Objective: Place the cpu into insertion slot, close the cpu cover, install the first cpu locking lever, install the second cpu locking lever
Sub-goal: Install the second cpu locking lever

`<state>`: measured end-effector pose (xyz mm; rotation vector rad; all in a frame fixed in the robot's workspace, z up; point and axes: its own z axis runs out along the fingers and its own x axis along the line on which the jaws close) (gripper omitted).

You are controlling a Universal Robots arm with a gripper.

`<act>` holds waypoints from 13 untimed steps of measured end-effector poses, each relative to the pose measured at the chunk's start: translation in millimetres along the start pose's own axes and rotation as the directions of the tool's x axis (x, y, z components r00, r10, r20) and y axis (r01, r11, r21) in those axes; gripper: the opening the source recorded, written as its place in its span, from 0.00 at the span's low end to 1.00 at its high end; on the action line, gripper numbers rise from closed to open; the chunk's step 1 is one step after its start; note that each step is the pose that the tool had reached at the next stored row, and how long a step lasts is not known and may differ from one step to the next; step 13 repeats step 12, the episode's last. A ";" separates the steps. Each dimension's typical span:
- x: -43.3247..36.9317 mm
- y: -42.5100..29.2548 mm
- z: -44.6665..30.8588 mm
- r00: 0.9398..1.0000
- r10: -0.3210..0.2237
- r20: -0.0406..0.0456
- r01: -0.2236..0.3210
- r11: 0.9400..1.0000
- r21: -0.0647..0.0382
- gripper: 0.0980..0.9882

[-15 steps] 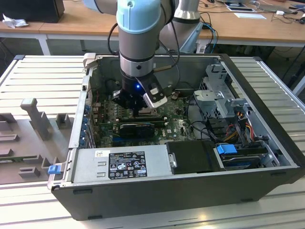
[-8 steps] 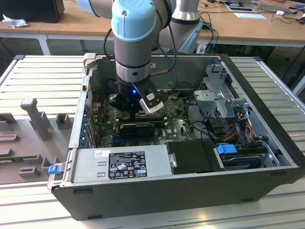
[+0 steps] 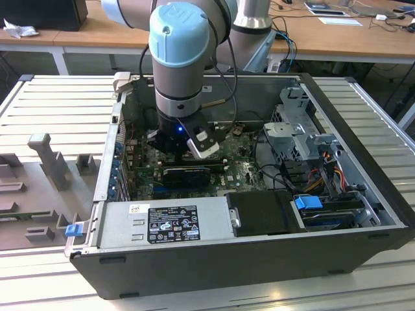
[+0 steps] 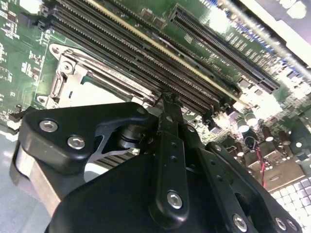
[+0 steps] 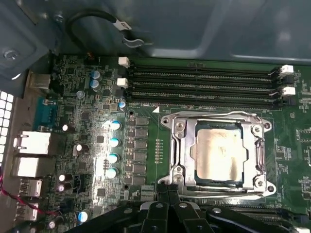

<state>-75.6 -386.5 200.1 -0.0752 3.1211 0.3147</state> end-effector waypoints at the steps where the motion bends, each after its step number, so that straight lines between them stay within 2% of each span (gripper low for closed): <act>1: 0.0 -0.2 0.8 1.000 0.000 0.000 0.000 1.000 -0.004 0.01; 4: 0.3 -0.6 2.7 1.000 -0.002 0.000 0.002 1.000 -0.015 0.01; 8: 0.2 3.9 -18.8 1.000 -0.002 0.000 0.002 1.000 -0.015 0.01; 11: 0.2 5.8 -26.2 1.000 -0.002 0.000 0.002 1.000 -0.015 0.01; 13: 0.1 5.8 -26.3 1.000 -0.002 0.000 0.002 1.000 -0.015 0.01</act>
